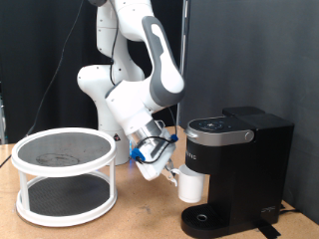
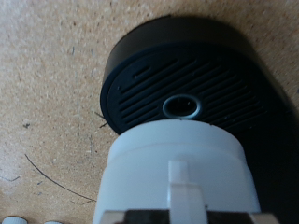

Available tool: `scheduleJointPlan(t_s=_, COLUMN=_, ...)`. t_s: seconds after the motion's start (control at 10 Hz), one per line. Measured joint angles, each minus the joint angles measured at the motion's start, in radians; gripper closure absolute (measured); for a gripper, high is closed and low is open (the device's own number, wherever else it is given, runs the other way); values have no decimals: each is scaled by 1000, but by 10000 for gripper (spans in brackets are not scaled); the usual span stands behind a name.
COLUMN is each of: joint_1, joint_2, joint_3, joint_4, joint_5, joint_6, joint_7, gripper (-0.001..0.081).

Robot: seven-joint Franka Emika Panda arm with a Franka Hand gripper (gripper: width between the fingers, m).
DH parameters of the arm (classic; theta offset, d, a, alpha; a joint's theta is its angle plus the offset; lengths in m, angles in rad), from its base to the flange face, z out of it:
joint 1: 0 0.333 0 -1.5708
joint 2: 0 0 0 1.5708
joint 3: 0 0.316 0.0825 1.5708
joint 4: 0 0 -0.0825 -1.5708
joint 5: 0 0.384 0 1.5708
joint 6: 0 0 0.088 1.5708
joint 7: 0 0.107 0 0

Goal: Make a cup of coffee with the keurig machine

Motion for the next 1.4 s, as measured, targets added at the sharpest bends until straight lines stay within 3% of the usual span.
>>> scheduleJointPlan(t_s=0.9, joint_1=6, joint_2=163, joint_3=51, joint_4=101, joint_5=61, joint_6=98, joint_7=-48, gripper=804)
scheduleJointPlan(t_s=1.4, joint_1=6, joint_2=171, joint_3=58, joint_4=105, joint_5=121, joint_6=74, joint_7=-118, gripper=804)
